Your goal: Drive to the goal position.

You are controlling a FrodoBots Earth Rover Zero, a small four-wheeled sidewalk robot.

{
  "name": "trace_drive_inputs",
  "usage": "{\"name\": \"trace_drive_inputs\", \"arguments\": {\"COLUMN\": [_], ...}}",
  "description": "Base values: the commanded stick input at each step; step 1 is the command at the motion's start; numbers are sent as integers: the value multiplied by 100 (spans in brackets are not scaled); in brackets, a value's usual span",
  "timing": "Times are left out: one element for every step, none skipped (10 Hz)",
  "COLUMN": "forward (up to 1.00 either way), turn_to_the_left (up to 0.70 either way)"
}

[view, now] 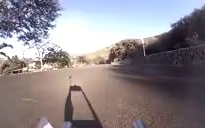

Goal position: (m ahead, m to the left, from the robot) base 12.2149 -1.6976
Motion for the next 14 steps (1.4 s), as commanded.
{"name": "trace_drive_inputs", "arguments": {"forward": [50,50,50,50,50,50,50,50,50,50,50,50,50,50], "turn_to_the_left": [-50,-50,-50,-17,-25,-41,-10,-14,-34,-48,-38,-28,-18,-8]}}
